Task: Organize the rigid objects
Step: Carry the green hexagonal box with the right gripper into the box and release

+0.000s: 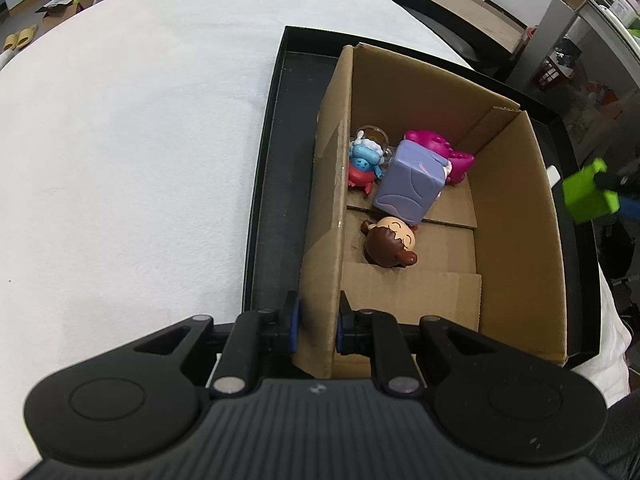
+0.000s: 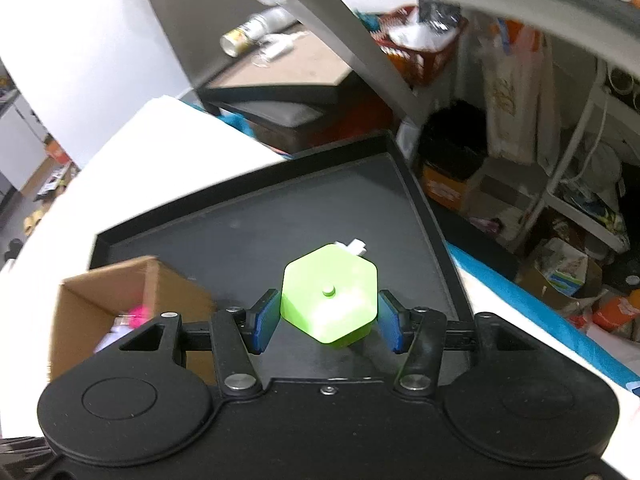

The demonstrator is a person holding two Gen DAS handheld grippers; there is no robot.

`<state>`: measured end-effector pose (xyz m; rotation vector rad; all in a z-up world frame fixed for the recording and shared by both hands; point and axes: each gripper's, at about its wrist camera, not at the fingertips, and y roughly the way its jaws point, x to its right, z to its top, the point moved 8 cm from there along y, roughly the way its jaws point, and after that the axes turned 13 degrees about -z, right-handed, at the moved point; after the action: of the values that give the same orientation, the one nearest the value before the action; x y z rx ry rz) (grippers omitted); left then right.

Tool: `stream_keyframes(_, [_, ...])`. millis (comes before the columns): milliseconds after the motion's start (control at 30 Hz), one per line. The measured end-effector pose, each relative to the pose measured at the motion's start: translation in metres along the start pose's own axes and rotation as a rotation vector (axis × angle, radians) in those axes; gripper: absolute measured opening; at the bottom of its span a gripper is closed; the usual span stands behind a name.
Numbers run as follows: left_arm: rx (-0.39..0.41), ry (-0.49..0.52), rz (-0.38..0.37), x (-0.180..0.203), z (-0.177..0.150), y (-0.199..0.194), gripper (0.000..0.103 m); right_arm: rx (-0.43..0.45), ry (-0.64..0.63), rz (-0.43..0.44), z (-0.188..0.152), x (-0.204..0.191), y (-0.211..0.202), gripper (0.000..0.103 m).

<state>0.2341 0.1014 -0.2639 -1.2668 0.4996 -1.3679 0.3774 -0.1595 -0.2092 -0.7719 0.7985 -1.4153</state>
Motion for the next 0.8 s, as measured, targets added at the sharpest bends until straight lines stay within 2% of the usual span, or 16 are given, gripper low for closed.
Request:
stream_keyframes(233, [0.002,-0.003,-0.023,-0.002,0.000,0.000,0.016,0.066,-0.046,0.071,0.010,-0.043,-0.049,0.051])
stream_keyframes(367, [0.003,-0.007,-0.044,-0.004,0.000,0.000,0.017,0.070,-0.074,0.108,0.006,-0.069,-0.064,0.051])
stream_keyframes(800, [0.004,-0.011,-0.070,-0.006,0.000,0.000,0.017,-0.001,-0.200,0.139,-0.033,-0.141,-0.061,0.051])
